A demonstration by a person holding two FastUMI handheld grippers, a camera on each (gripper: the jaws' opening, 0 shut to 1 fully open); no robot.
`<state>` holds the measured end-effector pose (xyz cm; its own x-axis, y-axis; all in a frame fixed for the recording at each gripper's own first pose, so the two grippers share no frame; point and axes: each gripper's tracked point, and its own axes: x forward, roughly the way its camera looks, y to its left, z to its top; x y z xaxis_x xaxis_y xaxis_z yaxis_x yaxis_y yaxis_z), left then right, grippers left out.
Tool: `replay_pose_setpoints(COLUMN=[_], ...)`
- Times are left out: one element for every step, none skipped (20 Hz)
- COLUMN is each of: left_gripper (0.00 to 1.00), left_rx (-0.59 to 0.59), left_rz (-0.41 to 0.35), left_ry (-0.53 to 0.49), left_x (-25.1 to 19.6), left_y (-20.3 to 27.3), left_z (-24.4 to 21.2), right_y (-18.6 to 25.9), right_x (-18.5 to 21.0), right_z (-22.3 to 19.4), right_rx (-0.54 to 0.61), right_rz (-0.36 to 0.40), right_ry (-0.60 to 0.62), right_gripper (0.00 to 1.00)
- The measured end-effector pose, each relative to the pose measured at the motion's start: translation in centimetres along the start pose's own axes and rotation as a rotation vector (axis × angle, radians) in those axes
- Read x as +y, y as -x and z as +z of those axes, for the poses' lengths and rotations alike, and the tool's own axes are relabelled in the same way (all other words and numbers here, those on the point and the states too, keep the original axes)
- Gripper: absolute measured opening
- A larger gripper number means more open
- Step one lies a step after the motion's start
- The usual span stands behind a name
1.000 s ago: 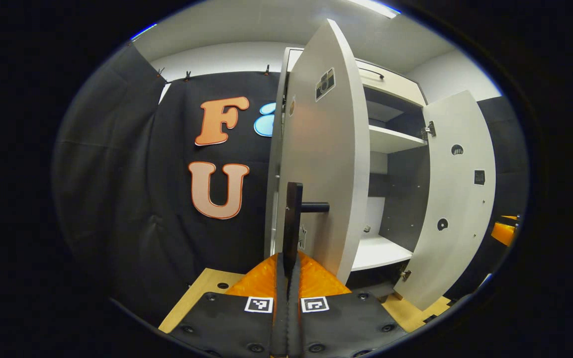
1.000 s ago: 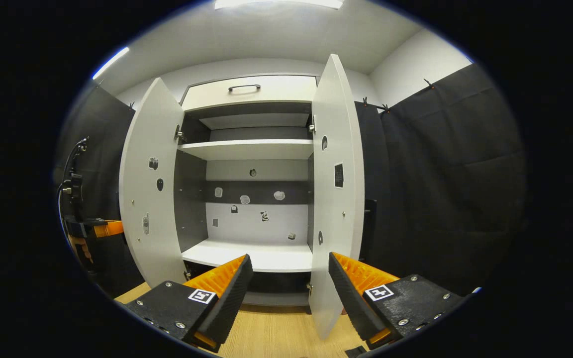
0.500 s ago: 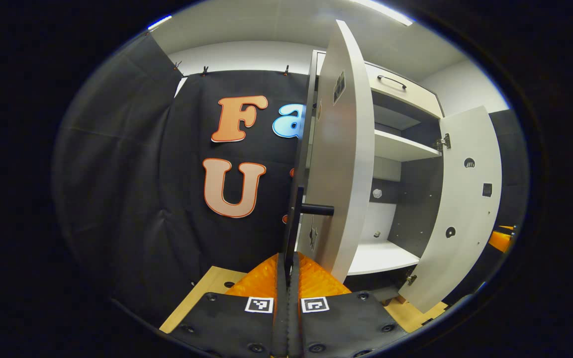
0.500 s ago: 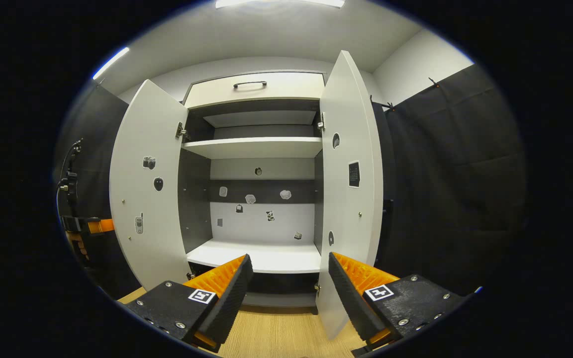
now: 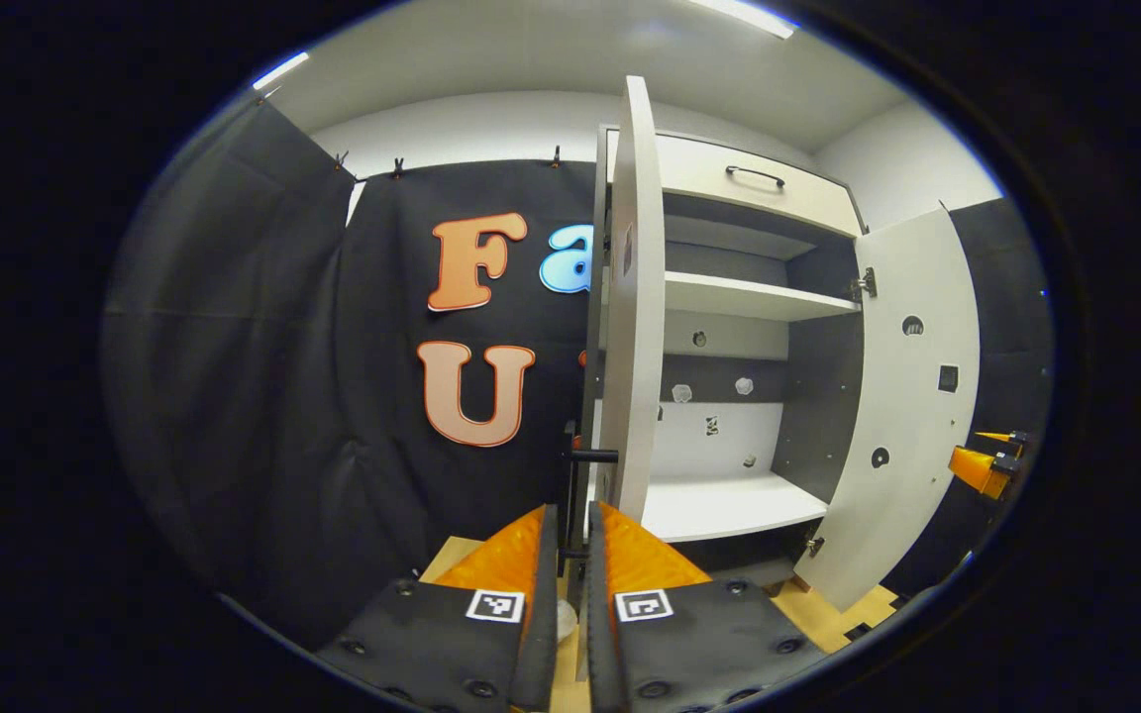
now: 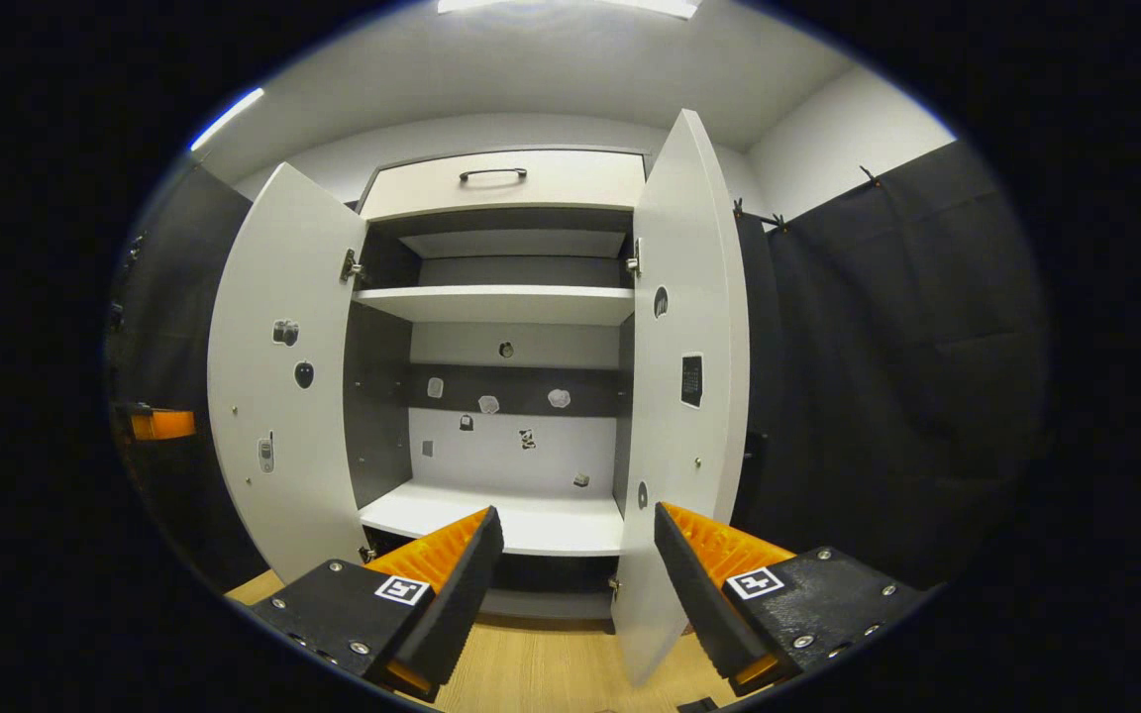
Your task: Open the right door of the double-door shoe cabinet with the right hand, and open the left door with the left hand.
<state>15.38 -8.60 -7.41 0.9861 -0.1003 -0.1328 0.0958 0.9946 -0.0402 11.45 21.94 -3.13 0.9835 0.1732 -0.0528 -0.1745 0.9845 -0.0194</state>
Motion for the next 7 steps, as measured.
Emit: replay_pose_setpoints(left_gripper=[0.31,0.42,0.53,0.53,0.64,0.75,0.78], left_rx=[-0.006,-0.021,-0.033,-0.038,-0.043,-0.053,-0.064], left_rz=[0.025,0.029,0.027,0.013,0.004,-0.004,-0.005], left_ry=[-0.005,0.001,0.008,0.019,0.021,0.018,0.013], left_x=[0.5,0.3,0.1,-0.1,-0.3,-0.6,-0.7], left_y=[0.6,0.9,1.2,1.6,2.0,2.7,3.1], left_z=[0.7,1.2,1.7,2.2,2.5,3.2,3.7], right_y=[0.1,0.2,0.3,0.5,0.8,1.0,1.2], right_x=[-0.4,-0.7,-0.9,-1.3,-1.5,-1.8,-2.1], right_z=[0.3,0.6,1.0,1.4,1.7,2.2,2.6], right_rx=[-0.002,-0.005,-0.009,-0.012,-0.016,-0.021,-0.029], right_rz=[-0.006,-0.008,-0.009,-0.01,-0.012,-0.016,-0.02], right_ry=[0.003,0.003,0.001,0.001,0.003,0.008,0.014], right_gripper=[0.93,0.93,0.93,0.93,0.93,0.93,0.93])
